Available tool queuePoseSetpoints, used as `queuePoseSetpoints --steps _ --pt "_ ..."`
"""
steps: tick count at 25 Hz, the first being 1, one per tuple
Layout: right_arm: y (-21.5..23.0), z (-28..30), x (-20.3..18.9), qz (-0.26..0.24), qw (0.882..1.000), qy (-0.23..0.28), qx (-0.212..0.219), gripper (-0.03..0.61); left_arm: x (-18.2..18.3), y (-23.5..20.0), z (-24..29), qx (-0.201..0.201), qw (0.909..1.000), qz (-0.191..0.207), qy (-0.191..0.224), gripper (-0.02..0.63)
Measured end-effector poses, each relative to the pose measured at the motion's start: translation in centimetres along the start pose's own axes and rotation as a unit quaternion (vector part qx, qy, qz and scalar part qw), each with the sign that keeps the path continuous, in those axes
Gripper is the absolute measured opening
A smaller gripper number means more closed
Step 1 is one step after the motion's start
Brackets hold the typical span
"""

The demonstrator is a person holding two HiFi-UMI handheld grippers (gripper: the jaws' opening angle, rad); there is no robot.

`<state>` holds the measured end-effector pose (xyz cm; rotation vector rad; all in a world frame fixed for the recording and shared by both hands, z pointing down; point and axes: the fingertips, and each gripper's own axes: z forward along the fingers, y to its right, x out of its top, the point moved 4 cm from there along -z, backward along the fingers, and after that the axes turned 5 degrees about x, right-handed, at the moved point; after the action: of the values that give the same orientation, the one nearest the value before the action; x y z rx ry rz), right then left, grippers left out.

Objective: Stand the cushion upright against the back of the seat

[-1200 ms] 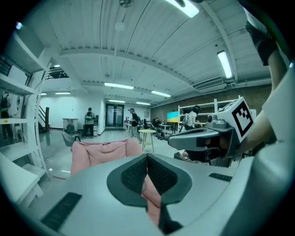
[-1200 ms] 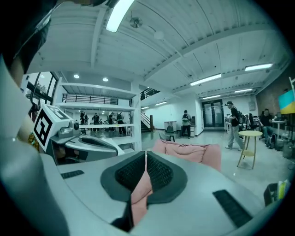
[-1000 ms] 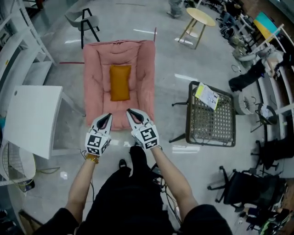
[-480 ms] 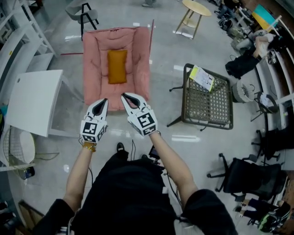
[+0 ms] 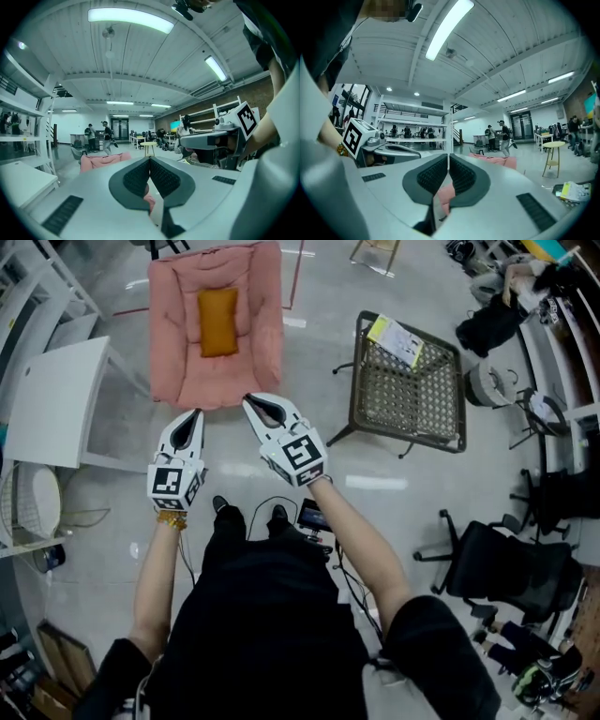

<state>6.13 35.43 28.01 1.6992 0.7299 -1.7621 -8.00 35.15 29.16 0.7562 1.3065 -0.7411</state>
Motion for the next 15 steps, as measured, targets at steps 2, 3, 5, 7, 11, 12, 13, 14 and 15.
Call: queuePoseSetpoints --steps 2,3,5,7,11,12,13,14,15 --pt "-1.4 -1.5 -0.2 0.002 1.0 0.002 -0.008 0.025 0.1 1.1 -1.6 -0.002 1.0 -0.001 0.005 0.012" --pt "-1.9 -2.1 -0.1 0.003 1.0 0.005 -0.014 0.025 0.2 1.3 -2.3 -0.004 1.0 -0.002 0.009 0.012" --pt "-3.0 -2.9 0.3 0.001 1.0 0.013 -0.028 0.025 0.3 1.6 -3.5 -0.01 0.9998 -0.005 0.015 0.012" --pt "-4.1 -3.3 1.0 -0.009 0.999 0.028 -0.042 0.025 0.6 1.4 -4.6 -0.014 0.9997 -0.009 0.02 0.012" --pt "-7.1 -4.0 2.5 -0.006 0.998 0.035 -0.059 0.025 1.2 1.0 -7.3 -0.024 0.9994 -0.007 0.022 0.012" --pt "-7.8 -3.9 2.7 -0.003 0.997 0.036 -0.062 0.025 1.3 0.8 -7.8 -0.026 0.9994 -0.002 0.024 0.012" --pt "-8.3 -3.6 2.8 -0.005 0.997 0.041 -0.064 0.025 1.5 0.5 -8.1 -0.027 0.9993 0.001 0.026 0.013" --pt "-8.7 -3.3 2.8 -0.007 0.997 0.046 -0.066 0.025 1.5 0.1 -8.4 -0.027 0.9992 0.001 0.029 0.012" --pt "-9.1 -3.0 2.6 -0.007 0.997 0.049 -0.066 0.025 1.3 -0.1 -8.7 -0.026 0.9992 0.0 0.031 0.012"
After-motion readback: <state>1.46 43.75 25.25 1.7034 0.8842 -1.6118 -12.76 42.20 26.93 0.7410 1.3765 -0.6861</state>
